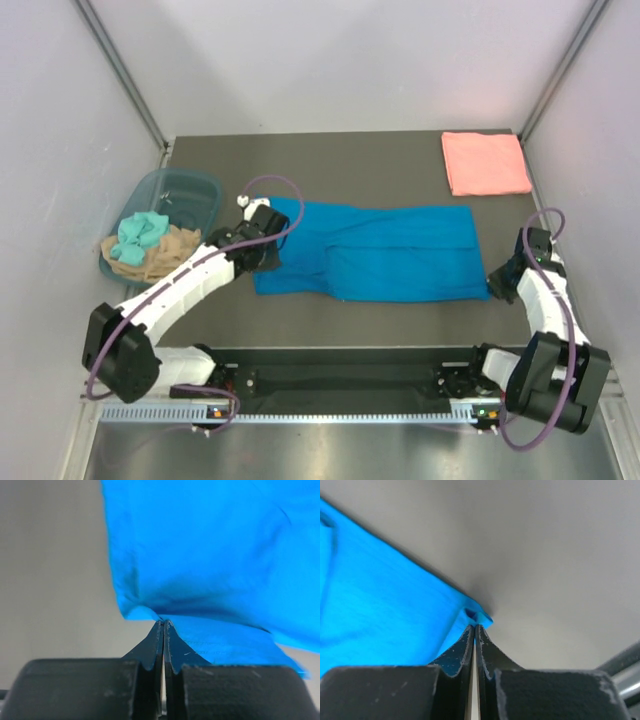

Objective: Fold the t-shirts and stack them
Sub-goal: Fold the tshirt

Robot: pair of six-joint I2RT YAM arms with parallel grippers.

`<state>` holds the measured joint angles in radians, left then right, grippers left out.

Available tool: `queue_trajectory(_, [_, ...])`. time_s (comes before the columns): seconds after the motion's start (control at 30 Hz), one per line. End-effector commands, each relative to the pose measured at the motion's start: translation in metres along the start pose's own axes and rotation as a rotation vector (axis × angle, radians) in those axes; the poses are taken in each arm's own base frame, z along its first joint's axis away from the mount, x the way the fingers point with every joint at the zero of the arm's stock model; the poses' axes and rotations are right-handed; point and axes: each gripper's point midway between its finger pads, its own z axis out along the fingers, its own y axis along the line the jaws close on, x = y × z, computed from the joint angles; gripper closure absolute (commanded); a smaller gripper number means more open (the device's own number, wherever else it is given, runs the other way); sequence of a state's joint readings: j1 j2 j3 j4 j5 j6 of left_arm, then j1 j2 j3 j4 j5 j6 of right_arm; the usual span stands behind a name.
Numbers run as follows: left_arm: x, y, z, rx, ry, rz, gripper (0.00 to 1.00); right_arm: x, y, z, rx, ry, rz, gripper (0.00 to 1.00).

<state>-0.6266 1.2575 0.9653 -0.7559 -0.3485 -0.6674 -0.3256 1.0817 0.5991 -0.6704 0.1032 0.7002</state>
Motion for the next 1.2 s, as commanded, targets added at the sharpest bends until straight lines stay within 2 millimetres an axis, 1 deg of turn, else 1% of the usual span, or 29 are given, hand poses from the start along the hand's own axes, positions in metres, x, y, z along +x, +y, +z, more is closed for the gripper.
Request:
queue_trajectory(0.0, [-0.035, 0.003, 0.005, -0.006, -0.045, -0.002, 1.0, -0.036, 0.034, -0.009, -0.106, -0.077, -0.059, 1.0])
queue_trajectory(0.03, [-0.042, 0.01, 0.009, -0.021, -0.044, -0.021, 1.0, -0.038, 0.039, -0.009, -0.119, -0.073, -0.07, 1.0])
queue_trajectory(0.07, [-0.047, 0.011, 0.01, -0.026, -0.045, -0.024, 1.0, -0.042, 0.048, -0.012, -0.146, -0.079, -0.088, 1.0])
queue_trajectory(0.1, [-0.057, 0.011, 0.009, -0.026, -0.06, -0.028, 1.0, -0.042, 0.051, -0.008, -0.145, -0.067, -0.101, 1.0])
queue_trajectory(0.13, [-0.061, 0.014, 0.014, -0.042, -0.054, -0.032, 1.0, -0.043, 0.055, -0.008, -0.151, -0.063, -0.111, 1.0])
queue_trajectory(0.17, [-0.066, 0.016, 0.016, -0.049, -0.057, -0.035, 1.0, -0.045, 0.065, -0.01, -0.168, -0.067, -0.133, 1.0])
queue_trajectory(0.2, [-0.074, 0.018, 0.019, -0.06, -0.057, -0.042, 1.0, -0.044, 0.068, -0.005, -0.161, -0.053, -0.144, 1.0])
queue_trajectory(0.23, [-0.077, 0.018, 0.021, -0.061, -0.055, -0.045, 1.0, -0.044, 0.072, -0.004, -0.166, -0.046, -0.154, 1.0])
queue_trajectory(0.27, [-0.086, 0.017, 0.021, -0.059, -0.066, -0.047, 1.0, -0.045, 0.078, -0.004, -0.176, -0.044, -0.163, 1.0])
queue_trajectory(0.3, [-0.086, 0.02, 0.028, -0.074, -0.051, -0.041, 1.0, -0.044, 0.08, 0.0, -0.168, -0.032, -0.17, 1.0])
queue_trajectory(0.37, [-0.096, 0.023, 0.032, -0.088, -0.052, -0.039, 1.0, -0.046, 0.089, 0.001, -0.186, -0.04, -0.179, 1.0])
queue_trajectory(0.4, [-0.095, 0.024, 0.039, -0.1, -0.037, -0.036, 1.0, -0.045, 0.091, 0.004, -0.182, -0.034, -0.185, 1.0])
queue_trajectory(0.47, [-0.102, 0.026, 0.042, -0.103, -0.039, -0.033, 1.0, -0.048, 0.101, 0.004, -0.189, -0.04, -0.205, 1.0])
queue_trajectory(0.5, [-0.102, 0.026, 0.048, -0.112, -0.033, -0.03, 1.0, -0.047, 0.103, 0.007, -0.183, -0.031, -0.216, 1.0])
queue_trajectory(0.53, [-0.104, 0.029, 0.05, -0.121, -0.031, -0.032, 1.0, -0.049, 0.109, 0.006, -0.184, -0.037, -0.228, 1.0])
queue_trajectory(0.57, [-0.107, 0.03, 0.052, -0.124, -0.031, -0.029, 1.0, -0.049, 0.11, 0.007, -0.18, -0.037, -0.235, 1.0])
queue_trajectory(0.6, [-0.106, 0.033, 0.058, -0.137, -0.011, -0.029, 1.0, -0.047, 0.112, 0.011, -0.172, -0.029, -0.243, 1.0])
queue_trajectory(0.67, [-0.106, 0.032, 0.061, -0.128, 0.003, -0.024, 1.0, -0.045, 0.114, 0.014, -0.166, -0.018, -0.255, 1.0])
queue_trajectory(0.77, [-0.09, 0.009, 0.06, 0.021, 0.094, 0.046, 1.0, -0.041, 0.112, 0.02, -0.154, -0.004, -0.261, 1.0])
queue_trajectory(0.8, [-0.084, 0.003, 0.057, 0.066, 0.117, 0.063, 0.91, -0.041, 0.112, 0.02, -0.154, -0.004, -0.261, 1.0])
queue_trajectory(0.83, [-0.076, -0.016, 0.053, 0.17, 0.14, 0.085, 0.83, -0.04, 0.112, 0.02, -0.156, -0.002, -0.259, 1.0])
queue_trajectory(0.87, [-0.066, -0.023, 0.046, 0.229, 0.147, 0.129, 0.79, -0.039, 0.111, 0.02, -0.155, -0.001, -0.26, 1.0])
queue_trajectory(0.9, [-0.058, -0.034, 0.041, 0.269, 0.148, 0.167, 0.73, -0.04, 0.112, 0.019, -0.159, -0.004, -0.258, 1.0])
queue_trajectory(0.93, [-0.055, -0.047, 0.038, 0.329, 0.134, 0.199, 0.66, -0.038, 0.111, 0.019, -0.162, -0.003, -0.256, 1.0])
queue_trajectory(0.97, [-0.041, -0.058, 0.033, 0.365, 0.139, 0.259, 0.63, -0.038, 0.112, 0.018, -0.167, -0.003, -0.257, 1.0])
queue_trajectory(1.03, [-0.028, -0.074, 0.032, 0.423, 0.134, 0.325, 0.53, -0.037, 0.11, 0.018, -0.167, -0.003, -0.262, 1.0])
queue_trajectory(1.07, [-0.022, -0.081, 0.033, 0.442, 0.137, 0.352, 0.5, -0.038, 0.11, 0.017, -0.169, -0.009, -0.264, 1.0])
queue_trajectory(1.13, [-0.004, -0.101, 0.032, 0.469, 0.141, 0.444, 0.45, -0.039, 0.11, 0.016, -0.17, -0.015, -0.267, 1.0])
queue_trajectory(1.17, [-0.004, -0.098, 0.036, 0.451, 0.135, 0.454, 0.44, -0.039, 0.11, 0.016, -0.17, -0.015, -0.267, 1.0])
